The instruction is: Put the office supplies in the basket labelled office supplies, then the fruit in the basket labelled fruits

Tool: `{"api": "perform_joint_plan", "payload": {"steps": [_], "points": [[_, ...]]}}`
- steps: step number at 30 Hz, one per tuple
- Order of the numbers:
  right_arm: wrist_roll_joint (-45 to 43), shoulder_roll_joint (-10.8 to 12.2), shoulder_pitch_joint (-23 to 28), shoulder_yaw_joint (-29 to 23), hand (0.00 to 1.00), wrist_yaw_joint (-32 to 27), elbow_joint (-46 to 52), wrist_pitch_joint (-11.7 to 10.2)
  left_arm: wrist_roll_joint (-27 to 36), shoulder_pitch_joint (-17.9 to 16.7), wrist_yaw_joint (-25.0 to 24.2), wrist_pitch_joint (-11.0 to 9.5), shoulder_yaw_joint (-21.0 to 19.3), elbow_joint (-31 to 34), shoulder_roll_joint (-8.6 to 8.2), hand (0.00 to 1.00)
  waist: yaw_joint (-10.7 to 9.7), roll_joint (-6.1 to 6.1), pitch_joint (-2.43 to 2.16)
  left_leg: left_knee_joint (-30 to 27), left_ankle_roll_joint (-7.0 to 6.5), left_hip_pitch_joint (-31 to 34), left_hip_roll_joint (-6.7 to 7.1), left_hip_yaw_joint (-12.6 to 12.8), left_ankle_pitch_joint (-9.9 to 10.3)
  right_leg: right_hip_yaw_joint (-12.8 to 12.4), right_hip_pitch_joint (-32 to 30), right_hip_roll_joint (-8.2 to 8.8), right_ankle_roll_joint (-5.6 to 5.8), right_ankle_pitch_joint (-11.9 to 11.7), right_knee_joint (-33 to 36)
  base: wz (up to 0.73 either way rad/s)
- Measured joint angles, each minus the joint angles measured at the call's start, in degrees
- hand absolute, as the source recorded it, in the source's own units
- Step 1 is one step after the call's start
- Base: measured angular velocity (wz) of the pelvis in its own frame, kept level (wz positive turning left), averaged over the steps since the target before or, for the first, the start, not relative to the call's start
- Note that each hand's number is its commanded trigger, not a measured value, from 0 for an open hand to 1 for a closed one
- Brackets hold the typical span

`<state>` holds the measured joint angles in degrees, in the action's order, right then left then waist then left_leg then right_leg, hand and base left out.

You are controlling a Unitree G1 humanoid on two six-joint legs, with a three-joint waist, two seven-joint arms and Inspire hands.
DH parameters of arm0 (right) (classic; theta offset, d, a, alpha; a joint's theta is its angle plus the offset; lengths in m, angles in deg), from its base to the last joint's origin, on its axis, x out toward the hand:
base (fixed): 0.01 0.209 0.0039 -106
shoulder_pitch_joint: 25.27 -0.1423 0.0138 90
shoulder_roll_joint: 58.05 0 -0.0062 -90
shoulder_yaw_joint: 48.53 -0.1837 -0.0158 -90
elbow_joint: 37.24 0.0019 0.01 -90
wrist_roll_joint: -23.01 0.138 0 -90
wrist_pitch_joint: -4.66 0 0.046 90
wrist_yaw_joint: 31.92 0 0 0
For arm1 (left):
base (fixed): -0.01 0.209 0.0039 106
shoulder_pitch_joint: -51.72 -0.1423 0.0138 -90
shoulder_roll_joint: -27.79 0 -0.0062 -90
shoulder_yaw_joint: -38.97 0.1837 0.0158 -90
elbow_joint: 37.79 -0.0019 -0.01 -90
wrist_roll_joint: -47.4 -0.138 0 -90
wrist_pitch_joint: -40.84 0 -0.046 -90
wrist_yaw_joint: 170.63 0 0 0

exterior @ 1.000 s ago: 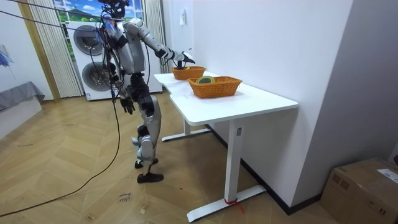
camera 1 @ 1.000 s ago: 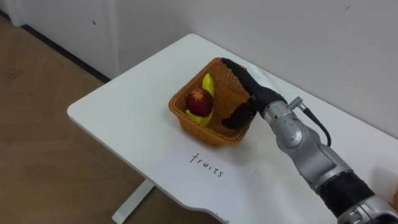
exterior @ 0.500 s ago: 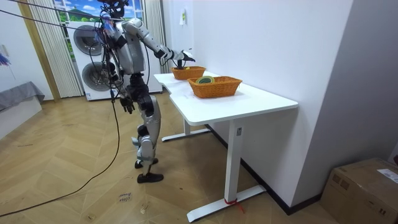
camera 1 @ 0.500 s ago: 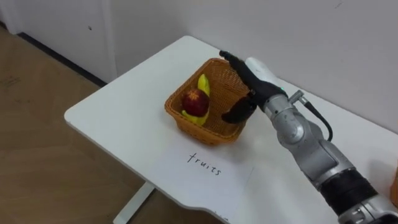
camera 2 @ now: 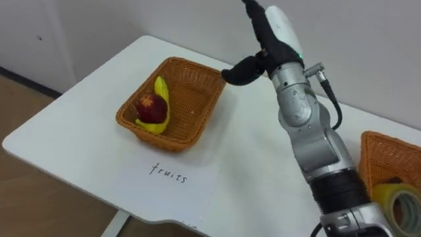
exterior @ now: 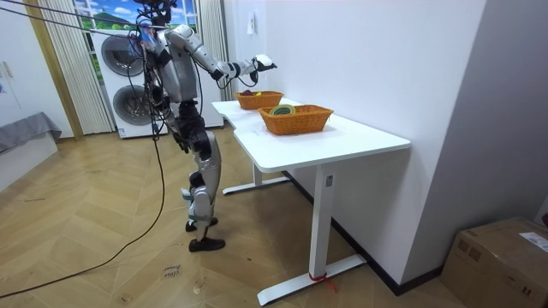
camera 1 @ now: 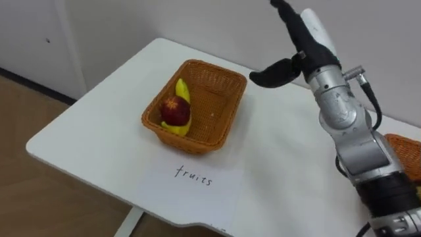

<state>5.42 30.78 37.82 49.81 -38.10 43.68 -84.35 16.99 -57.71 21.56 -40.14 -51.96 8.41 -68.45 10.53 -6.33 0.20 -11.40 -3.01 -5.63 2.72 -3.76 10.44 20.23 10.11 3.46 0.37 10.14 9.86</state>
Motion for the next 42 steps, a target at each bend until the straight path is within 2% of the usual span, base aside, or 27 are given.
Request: {"api": "perform_joint_plan", "payload": {"steps": [3,6,8,11,12,13,17,20,24,28,31,34,38,40,42], "points": [[3.6,-0.4,0.8,-3.0,0.00,-1.4,2.6,-0.9,0.0,0.4,0.8,-1.2,0.0,0.0,-0.20,0.00,-1.9,0.57,-0.25,0.1,-0.04,-0.2,-0.03,0.4,0.0,-1.0,-0.1,-0.11,0.07,-0.1,-0.1,-0.09],[5.6,-0.9,2.9,-5.4,0.00,-2.7,5.3,-1.5,0.1,0.7,1.9,-2.3,-0.1,-0.2,-0.35,0.00,-2.6,0.96,-0.04,0.9,-0.03,-1.0,-0.30,1.5,0.0,-2.6,-0.2,-0.36,0.01,-0.1,0.0,-0.19],[6.2,-1.7,4.4,-5.9,0.00,-2.9,6.7,-1.9,0.0,0.8,2.6,-2.6,-0.1,-0.2,-0.44,0.00,-3.5,0.99,-0.08,1.1,0.02,-1.1,-0.46,2.0,0.1,-2.9,-0.3,-0.49,-0.07,-0.2,-0.1,-0.16],[6.6,-1.7,6.7,-9.4,0.00,-3.6,9.2,-2.2,-0.1,1.1,3.3,-2.7,-0.2,-1.2,-1.03,0.00,-5.1,1.10,-0.14,1.2,0.03,-0.8,-0.68,2.7,0.1,-3.1,-1.1,-0.53,-0.18,-0.3,0.2,-0.13],[6.7,-1.7,7.0,-10.8,0.00,-4.5,10.0,-2.2,-0.1,0.8,3.3,-2.7,-0.3,-1.3,-1.35,0.00,-5.3,1.17,-0.25,1.6,0.05,-0.9,-0.89,3.5,0.1,-3.6,-1.5,-0.61,-0.26,-0.3,0.3,-0.33],[6.8,-1.8,7.1,-12.0,0.00,-5.6,10.7,-2.2,-0.1,0.9,3.3,-2.8,-0.6,-2.0,-1.64,0.00,-5.5,1.54,-0.56,1.8,0.06,-0.9,-1.07,4.2,0.1,-4.5,-2.2,-0.73,-0.29,-0.3,0.7,-0.34],[10.5,-1.9,9.0,-15.9,0.00,-10.0,12.0,-3.2,0.8,1.1,4.1,-3.0,-1.2,-3.3,-1.91,0.00,-7.2,2.14,-0.62,1.9,0.06,-1.4,-1.17,5.3,0.1,-5.9,-2.3,-0.90,-0.29,-0.3,0.8,-0.17],[13.0,-1.9,10.9,-18.3,0.00,-12.7,12.3,-3.4,1.0,1.1,6.0,-3.5,-1.3,-3.5,-1.90,0.00,-9.1,2.18,-0.58,2.3,0.06,-1.7,-1.25,5.8,0.1,-6.4,-2.4,-1.01,-0.29,-0.3,0.8,-0.11],[17.5,-3.1,11.8,-19.4,0.00,-14.8,12.3,-3.5,1.0,1.2,7.4,-5.1,-1.7,-4.5,-1.80,0.00,-10.4,2.08,-0.50,2.8,0.45,-2.6,-2.08,8.3,0.6,-9.1,-2.7,-1.88,-0.68,-0.6,0.8,-0.31],[20.7,-3.7,14.6,-23.6,0.00,-16.7,12.4,-3.7,1.0,1.1,7.5,-5.3,-2.4,-4.7,-1.89,0.00,-12.5,1.61,-0.55,2.8,0.68,-2.6,-2.40,8.7,0.8,-9.4,-2.9,-2.24,-0.82,-0.7,0.8,-0.10],[22.1,-3.8,17.1,-27.4,0.00,-19.2,12.4,-3.7,1.4,0.8,7.8,-5.4,-2.9,-4.8,-1.91,0.00,-12.7,1.83,-0.44,2.8,0.84,-3.0,-2.81,10.2,1.0,-10.9,-3.3,-2.71,-1.00,-0.8,0.8,-0.24],[23.1,-3.8,19.3,-28.7,0.00,-21.6,12.4,-3.7,1.6,0.7,8.7,-5.5,-3.4,-6.1,-1.84,0.00,-13.8,1.89,-0.47,2.9,1.13,-3.2,-3.22,11.6,1.2,-12.1,-3.8,-3.19,-1.17,-0.9,0.9,-0.25],[23.1,-3.8,23.9,-31.2,0.00,-25.0,12.5,-4.0,3.1,0.1,9.8,-6.2,-3.7,-6.9,-1.92,0.00,-15.0,1.64,-0.54,3.1,1.42,-3.1,-3.37,12.3,1.4,-12.8,-4.3,-3.65,-1.30,-1.0,0.8,-0.15],[24.0,-3.8,26.7,-33.4,0.00,-27.6,12.5,-4.0,3.4,-0.3,9.8,-6.6,-3.8,-6.9,-1.90,0.00,-15.5,1.27,-0.34,3.2,1.54,-3.1,-3.54,12.7,1.5,-13.7,-4.5,-3.87,-1.31,-0.9,0.8,-0.12],[24.1,-3.8,28.4,-35.2,0.00,-30.6,12.5,-4.1,3.4,-0.6,9.9,-6.6,-3.8,-6.9,-1.88,0.00,-15.5,1.39,-0.34,3.2,1.55,-3.1,-3.76,13.1,1.6,-14.1,-4.6,-3.96,-1.32,-0.9,0.8,-0.10]]}}
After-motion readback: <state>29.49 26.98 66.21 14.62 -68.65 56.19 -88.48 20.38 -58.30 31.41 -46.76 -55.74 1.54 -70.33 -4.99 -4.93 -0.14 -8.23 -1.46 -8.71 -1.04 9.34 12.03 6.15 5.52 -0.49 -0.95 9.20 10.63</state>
